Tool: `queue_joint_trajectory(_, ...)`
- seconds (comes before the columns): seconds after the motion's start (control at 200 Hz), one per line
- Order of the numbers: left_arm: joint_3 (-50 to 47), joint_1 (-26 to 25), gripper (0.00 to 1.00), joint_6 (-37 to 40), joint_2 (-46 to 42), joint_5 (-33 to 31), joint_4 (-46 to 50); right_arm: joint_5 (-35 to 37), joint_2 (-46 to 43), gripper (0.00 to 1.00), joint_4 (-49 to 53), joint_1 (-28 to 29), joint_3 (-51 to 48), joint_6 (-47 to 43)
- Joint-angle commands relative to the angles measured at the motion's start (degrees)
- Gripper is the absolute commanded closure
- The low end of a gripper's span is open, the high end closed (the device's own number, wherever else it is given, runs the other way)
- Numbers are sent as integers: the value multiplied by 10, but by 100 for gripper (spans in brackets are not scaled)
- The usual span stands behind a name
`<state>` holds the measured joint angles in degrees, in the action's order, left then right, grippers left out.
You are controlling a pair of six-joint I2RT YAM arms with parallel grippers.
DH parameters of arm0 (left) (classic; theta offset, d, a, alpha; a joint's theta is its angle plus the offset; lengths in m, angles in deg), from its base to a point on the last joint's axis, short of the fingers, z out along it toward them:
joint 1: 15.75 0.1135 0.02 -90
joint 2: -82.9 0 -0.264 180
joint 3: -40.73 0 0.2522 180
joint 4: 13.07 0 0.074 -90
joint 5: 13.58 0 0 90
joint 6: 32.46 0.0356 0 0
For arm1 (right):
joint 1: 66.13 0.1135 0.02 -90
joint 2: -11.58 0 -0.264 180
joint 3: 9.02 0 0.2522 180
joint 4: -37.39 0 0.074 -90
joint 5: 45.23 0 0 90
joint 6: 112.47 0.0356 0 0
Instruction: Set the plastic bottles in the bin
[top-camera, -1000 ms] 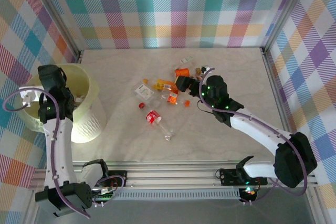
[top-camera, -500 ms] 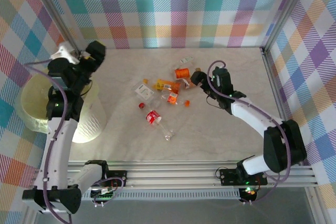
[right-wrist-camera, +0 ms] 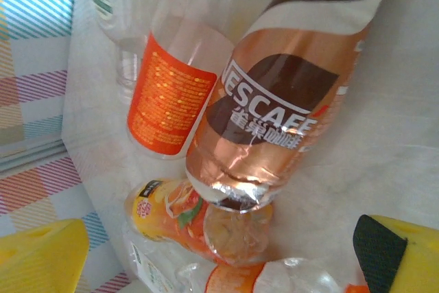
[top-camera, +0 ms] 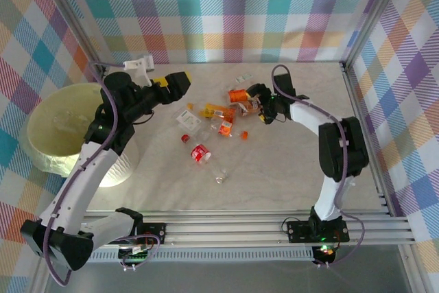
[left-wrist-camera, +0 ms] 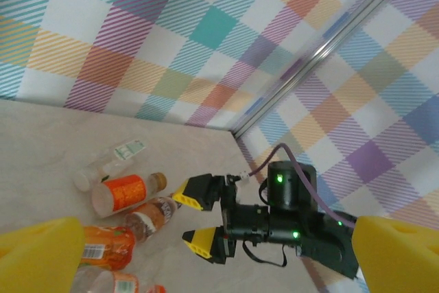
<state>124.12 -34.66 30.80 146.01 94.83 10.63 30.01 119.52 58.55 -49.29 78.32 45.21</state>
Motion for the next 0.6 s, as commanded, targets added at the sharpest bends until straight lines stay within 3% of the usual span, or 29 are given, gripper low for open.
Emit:
queue_joint_trajectory(0.0, -16, -8, 0, 46, -27, 0, 37, -45, 42, 0, -6, 2, 28, 81)
queue_joint_trajectory(0.26, -62, -8, 0, 66, -76, -42, 55, 25, 89, 0, -6, 16, 67, 126)
queue_joint_trajectory(0.595, -76, -8, 0, 86, -85, -43, 82, 59, 122, 8, -39, 29, 67, 191)
